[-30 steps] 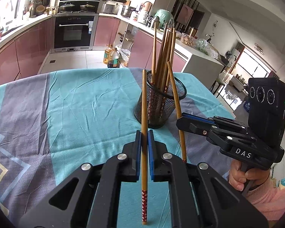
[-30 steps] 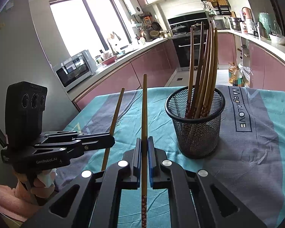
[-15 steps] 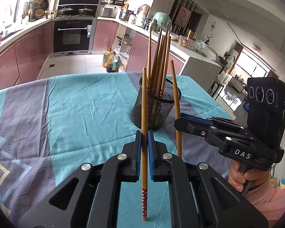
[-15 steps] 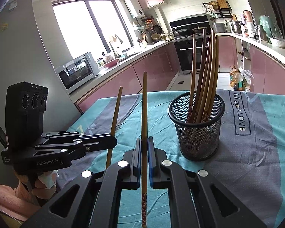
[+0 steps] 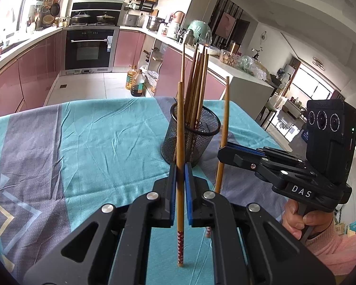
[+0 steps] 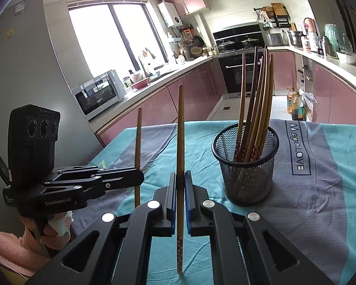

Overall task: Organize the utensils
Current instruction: 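Lift both held chopsticks upright and carry them over the mesh cup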

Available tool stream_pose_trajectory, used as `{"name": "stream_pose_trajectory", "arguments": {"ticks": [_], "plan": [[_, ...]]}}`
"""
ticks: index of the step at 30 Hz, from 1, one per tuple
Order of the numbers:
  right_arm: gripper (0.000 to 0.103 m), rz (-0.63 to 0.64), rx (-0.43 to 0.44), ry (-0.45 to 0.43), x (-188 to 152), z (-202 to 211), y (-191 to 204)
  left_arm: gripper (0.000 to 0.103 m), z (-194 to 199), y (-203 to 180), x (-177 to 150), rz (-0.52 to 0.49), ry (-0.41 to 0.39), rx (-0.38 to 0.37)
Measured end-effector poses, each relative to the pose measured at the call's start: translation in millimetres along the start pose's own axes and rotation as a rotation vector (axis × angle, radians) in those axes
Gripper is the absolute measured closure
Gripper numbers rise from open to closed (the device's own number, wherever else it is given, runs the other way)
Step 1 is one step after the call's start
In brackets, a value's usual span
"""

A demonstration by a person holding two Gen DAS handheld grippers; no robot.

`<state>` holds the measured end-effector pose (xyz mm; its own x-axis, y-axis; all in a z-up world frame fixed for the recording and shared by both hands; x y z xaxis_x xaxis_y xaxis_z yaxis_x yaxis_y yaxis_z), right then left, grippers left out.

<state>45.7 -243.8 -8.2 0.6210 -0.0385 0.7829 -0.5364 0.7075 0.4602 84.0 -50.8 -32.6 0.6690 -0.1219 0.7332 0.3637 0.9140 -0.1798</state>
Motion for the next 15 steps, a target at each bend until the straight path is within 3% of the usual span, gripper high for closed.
{"name": "stream_pose_trajectory", "arguments": {"ticks": [15], "plan": [[0.097,0.02,-0.008,-0.041,6.7,11.4,0.8,0.096,5.2,-4.6,9.5,-0.018,-0.036,-0.011]]}}
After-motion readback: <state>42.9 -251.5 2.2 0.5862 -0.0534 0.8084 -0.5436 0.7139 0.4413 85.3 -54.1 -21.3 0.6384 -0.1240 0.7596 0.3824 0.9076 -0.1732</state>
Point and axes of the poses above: each gripper's, at about its wrist camera, not at the fingertips, and z roughly against the way its jaws point, y to its left, x to its top, the point moved 1 cm from there along -z, roughly the way its jaws point, and after that the axes turned 9 degrees about x, right-handed, at the moved point
